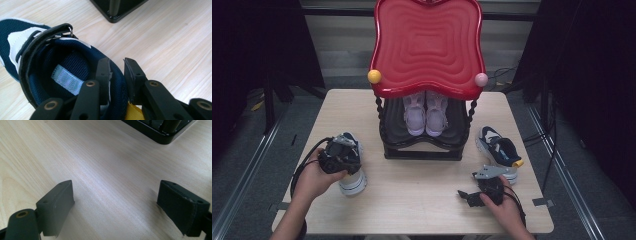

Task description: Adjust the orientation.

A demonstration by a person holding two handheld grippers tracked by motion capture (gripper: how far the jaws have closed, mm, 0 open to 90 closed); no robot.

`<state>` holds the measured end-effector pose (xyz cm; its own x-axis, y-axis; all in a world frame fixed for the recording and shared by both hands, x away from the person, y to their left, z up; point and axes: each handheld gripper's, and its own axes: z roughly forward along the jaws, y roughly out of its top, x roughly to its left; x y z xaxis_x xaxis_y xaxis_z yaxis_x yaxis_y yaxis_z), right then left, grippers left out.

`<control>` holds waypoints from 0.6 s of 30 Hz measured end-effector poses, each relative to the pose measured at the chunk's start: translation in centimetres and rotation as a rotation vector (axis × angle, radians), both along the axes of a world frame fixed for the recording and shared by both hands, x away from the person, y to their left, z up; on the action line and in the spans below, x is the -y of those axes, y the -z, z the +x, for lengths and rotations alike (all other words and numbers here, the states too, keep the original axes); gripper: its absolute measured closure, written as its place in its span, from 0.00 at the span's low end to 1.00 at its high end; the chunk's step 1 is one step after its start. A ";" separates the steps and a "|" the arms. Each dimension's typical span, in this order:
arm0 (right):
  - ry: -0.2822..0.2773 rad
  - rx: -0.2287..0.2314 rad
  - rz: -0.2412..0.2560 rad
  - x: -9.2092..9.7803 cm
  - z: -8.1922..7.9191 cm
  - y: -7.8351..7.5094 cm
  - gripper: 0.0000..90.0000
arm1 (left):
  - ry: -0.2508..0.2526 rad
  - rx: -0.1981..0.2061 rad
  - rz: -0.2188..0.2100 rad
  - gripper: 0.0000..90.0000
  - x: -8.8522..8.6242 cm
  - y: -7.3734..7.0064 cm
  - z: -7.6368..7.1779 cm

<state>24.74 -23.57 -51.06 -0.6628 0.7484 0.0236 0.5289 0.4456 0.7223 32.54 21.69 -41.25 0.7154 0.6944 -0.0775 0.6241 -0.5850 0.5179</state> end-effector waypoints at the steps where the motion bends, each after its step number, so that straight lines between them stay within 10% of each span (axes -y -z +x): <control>1: 0.000 0.000 0.000 0.0 0.0 0.0 0.15 | -0.004 0.003 -0.011 0.84 0.5 0.0 0.0; 12: 0.000 0.000 0.000 0.0 0.0 0.0 0.15 | 0.053 0.002 -0.035 0.82 2.4 0.2 0.1; 18: 0.000 0.000 0.000 0.0 0.0 0.0 0.15 | 0.083 0.050 -0.030 0.55 1.8 -0.3 0.0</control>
<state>24.74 -23.57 -51.06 -0.6631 0.7482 0.0235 0.5286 0.4459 0.7223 32.56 19.88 -40.93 0.7741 0.6302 -0.0604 0.5468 -0.6176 0.5654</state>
